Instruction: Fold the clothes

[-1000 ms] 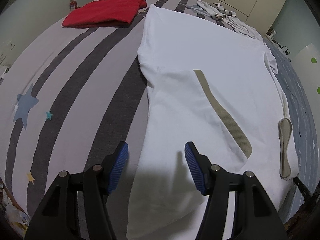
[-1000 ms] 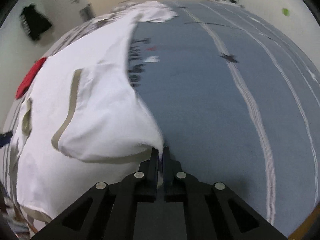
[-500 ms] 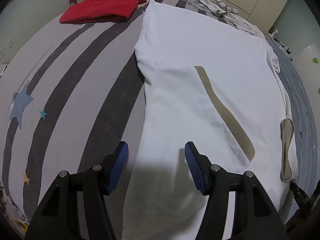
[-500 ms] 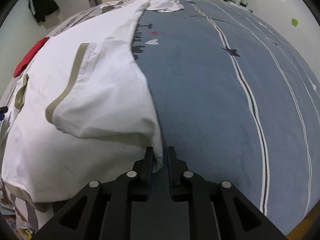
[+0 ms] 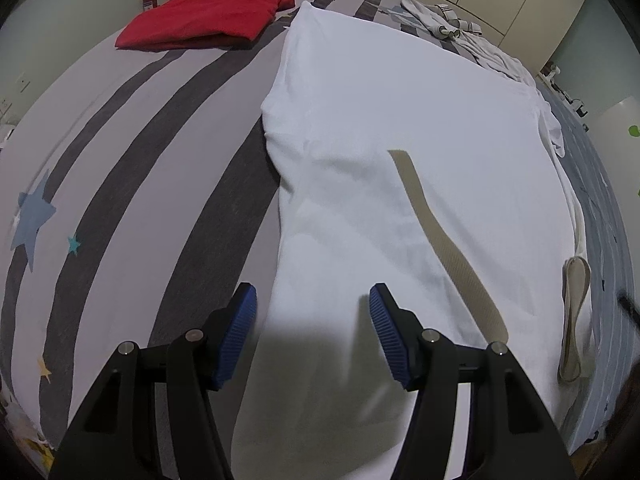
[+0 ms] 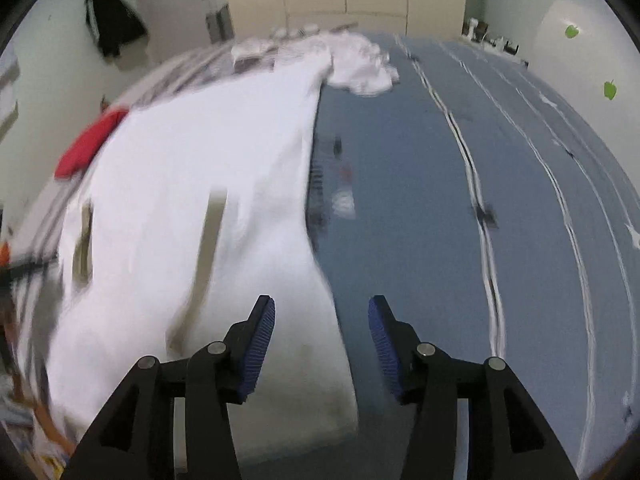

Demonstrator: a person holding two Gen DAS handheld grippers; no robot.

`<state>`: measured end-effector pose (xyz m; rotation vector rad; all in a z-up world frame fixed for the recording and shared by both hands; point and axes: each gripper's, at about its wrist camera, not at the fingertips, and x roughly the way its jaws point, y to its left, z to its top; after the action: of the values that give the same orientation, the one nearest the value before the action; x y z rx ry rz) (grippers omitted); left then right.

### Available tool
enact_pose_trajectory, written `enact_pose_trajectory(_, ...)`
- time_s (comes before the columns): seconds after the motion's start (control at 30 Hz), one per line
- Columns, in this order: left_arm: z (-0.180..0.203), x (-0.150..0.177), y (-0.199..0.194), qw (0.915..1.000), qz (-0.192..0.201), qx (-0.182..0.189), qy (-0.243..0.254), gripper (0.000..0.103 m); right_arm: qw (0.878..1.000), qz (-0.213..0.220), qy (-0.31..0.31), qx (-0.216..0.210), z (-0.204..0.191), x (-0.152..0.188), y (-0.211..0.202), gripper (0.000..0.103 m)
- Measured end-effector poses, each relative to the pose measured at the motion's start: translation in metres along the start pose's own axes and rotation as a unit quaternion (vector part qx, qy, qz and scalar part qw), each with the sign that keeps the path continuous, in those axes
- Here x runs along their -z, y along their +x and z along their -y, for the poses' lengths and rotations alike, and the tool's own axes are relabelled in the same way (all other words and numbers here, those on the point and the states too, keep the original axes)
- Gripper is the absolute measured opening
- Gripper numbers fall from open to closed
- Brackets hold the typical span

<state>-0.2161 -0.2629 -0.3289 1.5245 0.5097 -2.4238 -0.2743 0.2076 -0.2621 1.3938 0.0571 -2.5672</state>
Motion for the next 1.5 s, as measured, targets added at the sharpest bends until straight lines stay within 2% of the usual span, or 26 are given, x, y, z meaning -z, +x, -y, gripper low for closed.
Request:
enact_pose_trajectory(0.1, 0.003, -0.006, 0.003, 1.0, 0.003, 0.002, -0.002, 0.056, 1.0, 0.01, -0.003, 0.002, -0.025, -0.042, 0.033, 0.045)
enact_pose_trajectory(0.17, 0.005, -0.01, 0.005, 1.0, 0.005, 0.004, -0.003, 0.056, 1.0, 0.002, -0.015, 0.0, -0.038, -0.061, 0.067, 0.045)
enact_pose_trajectory(0.3, 0.007, -0.016, 0.009, 0.9999, 0.007, 0.007, -0.007, 0.056, 0.999, -0.005, -0.053, -0.006, -0.057, -0.078, 0.104, 0.045)
enact_pose_trajectory(0.37, 0.007, -0.018, 0.011, 0.9999, 0.008, 0.007, -0.008, 0.056, 0.998, -0.022, -0.063, 0.006, -0.058, -0.074, 0.115, 0.044)
enact_pose_trajectory(0.4, 0.007, -0.018, 0.012, 0.9999, 0.008, 0.007, -0.009, 0.056, 0.997, -0.032, -0.068, 0.013, -0.058, -0.072, 0.121, 0.041)
enact_pose_trajectory(0.47, 0.007, -0.019, 0.013, 0.9999, 0.008, 0.005, -0.01, 0.056, 0.998, -0.035, -0.058, 0.013, -0.049, -0.067, 0.124, 0.02)
enact_pose_trajectory(0.53, 0.005, -0.019, 0.015, 0.9999, 0.007, 0.003, -0.013, 0.056, 0.998, -0.026, -0.059, 0.018, -0.041, -0.069, 0.121, 0.008)
enact_pose_trajectory(0.67, 0.0, -0.019, 0.019, 0.9997, 0.002, -0.002, -0.024, 0.056, 0.998, -0.029, -0.057, 0.02, -0.023, -0.072, 0.121, 0.008)
enact_pose_trajectory(0.87, 0.0, -0.017, 0.022, 0.9994, -0.004, -0.01, -0.032, 0.056, 0.995, -0.028, -0.097, 0.024, -0.025, -0.066, 0.123, 0.01)
enact_pose_trajectory(0.9, 0.001, -0.017, 0.022, 0.9994, -0.004, -0.01, -0.031, 0.056, 0.995, -0.024, -0.093, 0.022, -0.025, -0.069, 0.122, 0.012)
enact_pose_trajectory(0.97, 0.003, -0.02, 0.022, 0.9995, -0.004, -0.011, -0.029, 0.056, 0.996, -0.015, -0.085, 0.018, -0.024, -0.075, 0.118, 0.025)
enact_pose_trajectory(1.1, 0.007, -0.027, 0.022, 0.9996, 0.0, -0.018, -0.023, 0.056, 0.997, 0.003, -0.075, 0.014, -0.022, -0.089, 0.113, 0.038)
enact_pose_trajectory(1.2, 0.01, -0.036, 0.021, 0.9995, 0.001, -0.025, -0.019, 0.056, 0.996, 0.005, -0.081, 0.025, -0.017, -0.109, 0.127, 0.038)
enact_pose_trajectory(1.33, 0.013, -0.051, 0.02, 0.999, 0.009, -0.04, -0.015, 0.056, 0.995, -0.027, -0.09, 0.045, -0.009, -0.127, 0.165, 0.038)
enact_pose_trajectory(1.5, 0.015, -0.075, 0.02, 0.9982, 0.029, -0.046, -0.024, 0.056, 0.996, -0.019, -0.077, 0.031, 0.01, -0.138, 0.171, 0.039)
